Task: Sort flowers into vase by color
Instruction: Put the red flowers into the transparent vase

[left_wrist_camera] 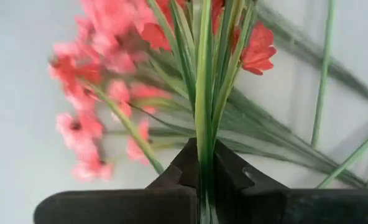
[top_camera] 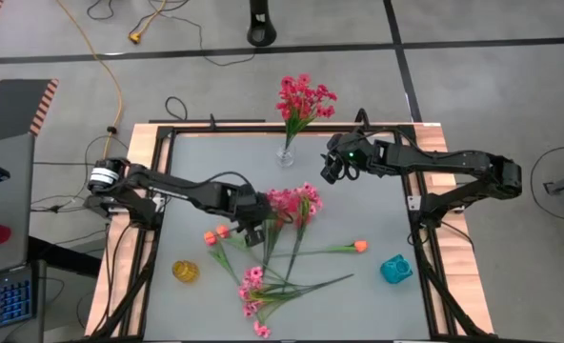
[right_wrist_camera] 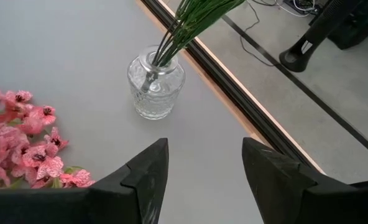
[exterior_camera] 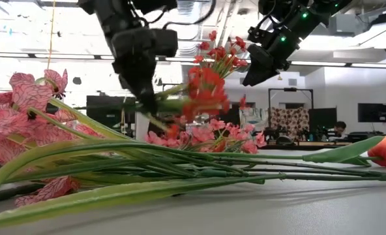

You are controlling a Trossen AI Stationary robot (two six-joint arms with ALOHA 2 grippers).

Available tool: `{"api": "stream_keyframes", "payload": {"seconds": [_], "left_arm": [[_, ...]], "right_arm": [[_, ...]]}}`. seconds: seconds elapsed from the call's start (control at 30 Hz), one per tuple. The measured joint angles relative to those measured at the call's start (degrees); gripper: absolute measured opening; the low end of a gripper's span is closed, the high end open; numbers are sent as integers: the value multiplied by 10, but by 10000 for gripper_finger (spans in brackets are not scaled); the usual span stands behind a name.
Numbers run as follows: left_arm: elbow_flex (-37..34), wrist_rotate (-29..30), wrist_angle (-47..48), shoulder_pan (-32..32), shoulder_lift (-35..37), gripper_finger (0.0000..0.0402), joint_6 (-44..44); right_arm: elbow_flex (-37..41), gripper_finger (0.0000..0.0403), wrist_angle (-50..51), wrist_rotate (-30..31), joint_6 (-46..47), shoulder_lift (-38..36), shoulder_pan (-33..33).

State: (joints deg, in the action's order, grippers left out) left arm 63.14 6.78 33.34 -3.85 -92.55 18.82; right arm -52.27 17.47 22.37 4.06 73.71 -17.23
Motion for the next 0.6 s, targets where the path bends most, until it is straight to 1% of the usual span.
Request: {"api": "stream_keyframes", "payload": {"seconds": [0.13, 0.2, 0.27, 0.4, 0.47, 0.5, 0.6], "left_arm": [[1, 5, -24, 22, 37, 3, -39], [1, 17, -63, 38, 53, 3, -67], [2, 16, -111, 53, 65, 2, -100], [1, -11, -244, 86, 67, 2, -160], [2, -25, -332, 102, 62, 2, -181], [-1, -30, -363, 110, 62, 2, -185], [-29, -52, -511, 131, 52, 2, -187]], "right_arm": [[0, 230, -2, 0, 5, 0, 0], [0, 230, -2, 0, 6, 0, -2], [0, 230, -5, 0, 6, 0, -2], [0, 230, -4, 1, 6, 0, -2], [0, 230, -4, 1, 6, 0, -2], [0, 230, -4, 1, 6, 0, -2], [0, 230, -4, 1, 5, 0, -2]]}}
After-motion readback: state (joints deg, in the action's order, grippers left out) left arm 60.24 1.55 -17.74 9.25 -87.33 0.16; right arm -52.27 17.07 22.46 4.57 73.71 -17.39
